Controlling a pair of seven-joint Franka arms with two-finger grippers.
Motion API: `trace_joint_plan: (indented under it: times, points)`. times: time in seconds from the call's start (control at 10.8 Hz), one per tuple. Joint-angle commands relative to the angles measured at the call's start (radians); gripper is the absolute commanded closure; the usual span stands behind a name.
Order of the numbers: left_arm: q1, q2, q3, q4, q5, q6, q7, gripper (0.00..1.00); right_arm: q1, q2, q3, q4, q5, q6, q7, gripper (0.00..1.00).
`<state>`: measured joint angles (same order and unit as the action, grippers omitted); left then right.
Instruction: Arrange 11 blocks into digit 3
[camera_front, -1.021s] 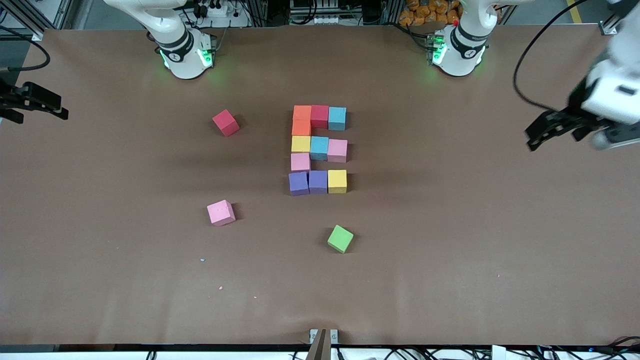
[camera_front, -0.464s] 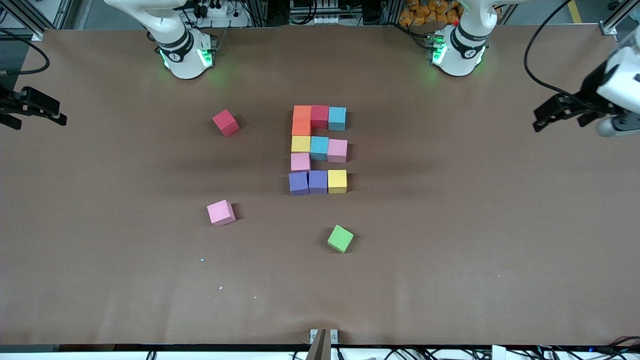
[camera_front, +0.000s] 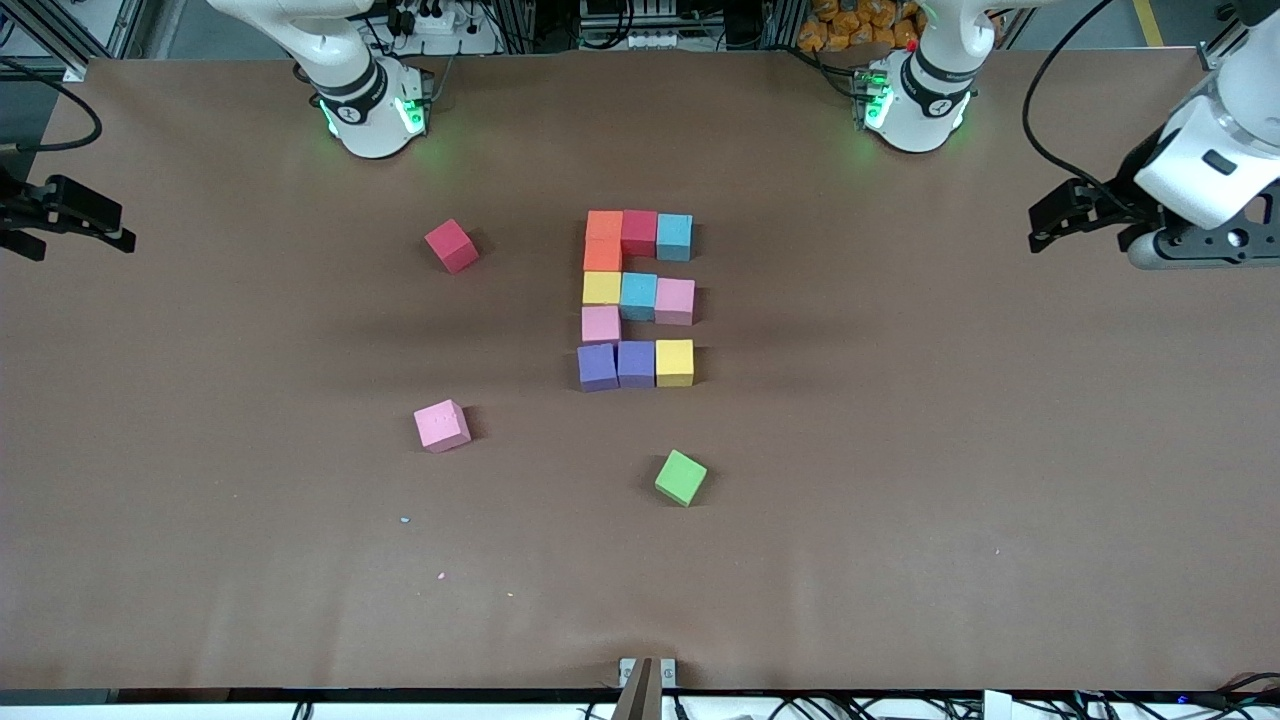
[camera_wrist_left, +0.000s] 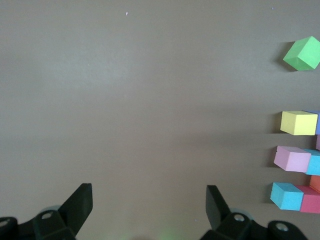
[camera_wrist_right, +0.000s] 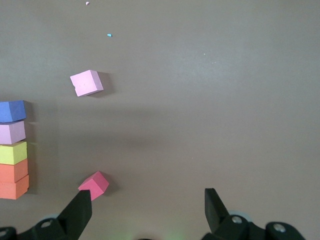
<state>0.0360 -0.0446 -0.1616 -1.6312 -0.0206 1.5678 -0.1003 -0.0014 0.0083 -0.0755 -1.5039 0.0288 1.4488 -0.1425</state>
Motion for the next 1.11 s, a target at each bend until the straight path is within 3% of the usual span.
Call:
trace_joint_plan:
  times: [0.0,1.02]
  points:
    - [0.021,-0.041,-0.006,-0.041,-0.012,0.034,0.071,0.00,-0.015,-0.025,0.008,-0.026,0.014,0.012,-0.011,0.00]
    - [0.012,-0.031,-0.022,0.043,-0.007,0.044,-0.068,0.00,-0.015,-0.025,0.008,-0.030,0.010,0.010,-0.011,0.00]
